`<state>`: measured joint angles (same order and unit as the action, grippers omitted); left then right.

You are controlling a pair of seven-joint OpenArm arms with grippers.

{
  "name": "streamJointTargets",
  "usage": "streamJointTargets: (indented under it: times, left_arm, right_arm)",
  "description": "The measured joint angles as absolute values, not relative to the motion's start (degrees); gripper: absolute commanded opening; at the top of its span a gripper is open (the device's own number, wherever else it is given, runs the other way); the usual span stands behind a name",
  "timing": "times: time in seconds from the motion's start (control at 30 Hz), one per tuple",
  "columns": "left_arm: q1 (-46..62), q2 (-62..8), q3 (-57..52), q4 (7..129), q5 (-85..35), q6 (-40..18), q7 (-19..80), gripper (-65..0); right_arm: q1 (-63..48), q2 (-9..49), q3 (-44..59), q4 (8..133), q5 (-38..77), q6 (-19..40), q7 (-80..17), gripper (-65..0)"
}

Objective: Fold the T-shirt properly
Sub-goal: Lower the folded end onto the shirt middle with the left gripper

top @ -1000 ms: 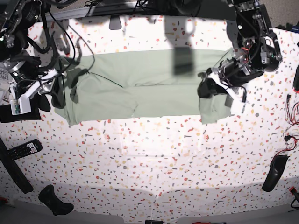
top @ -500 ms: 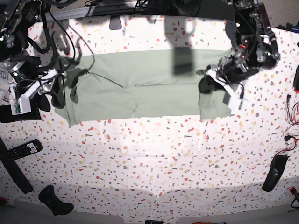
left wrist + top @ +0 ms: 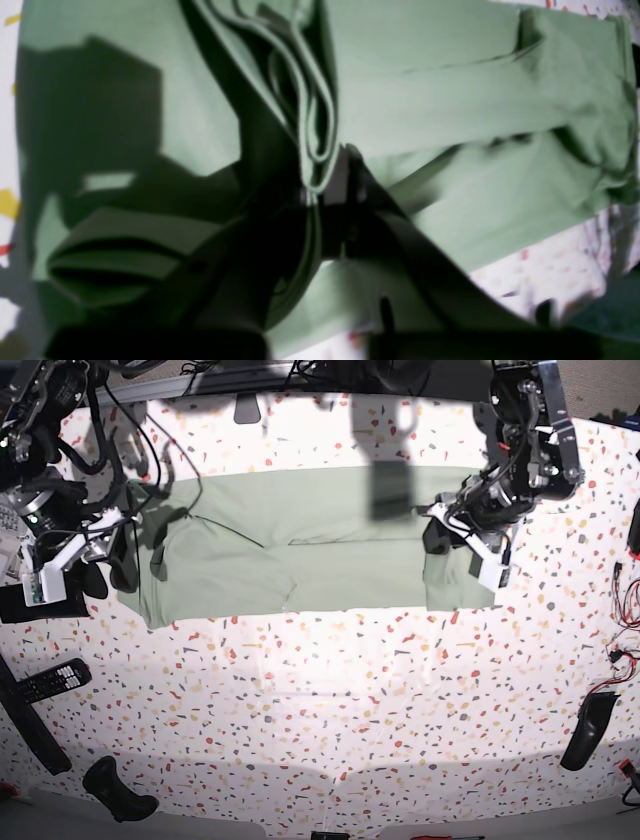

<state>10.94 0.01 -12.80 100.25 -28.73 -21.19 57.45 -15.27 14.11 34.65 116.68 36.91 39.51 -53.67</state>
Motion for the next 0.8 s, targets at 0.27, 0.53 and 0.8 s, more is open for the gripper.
streamJointTargets:
  times: [0.27,0.53,0.8]
  left_arm:
    - [10.92,0.01,-8.05,100.25,-26.02,-17.91,56.8,-65.0]
    - [10.94,-0.01,-7.84,100.25,-26.04,-17.76,56.77,-65.0]
    - [10.94,-0.01,-7.84,100.25,-31.99,-17.78,56.75,-65.0]
  right_arm:
    - [-15.29,14.11,34.65,116.68,36.91,39.51,-53.69,-39.0]
    - [-15.29,14.11,34.65,116.68,36.91,39.51,-53.69,-39.0]
    - [-15.27,14.11,34.65,116.68,36.91,39.51,-53.69,-39.0]
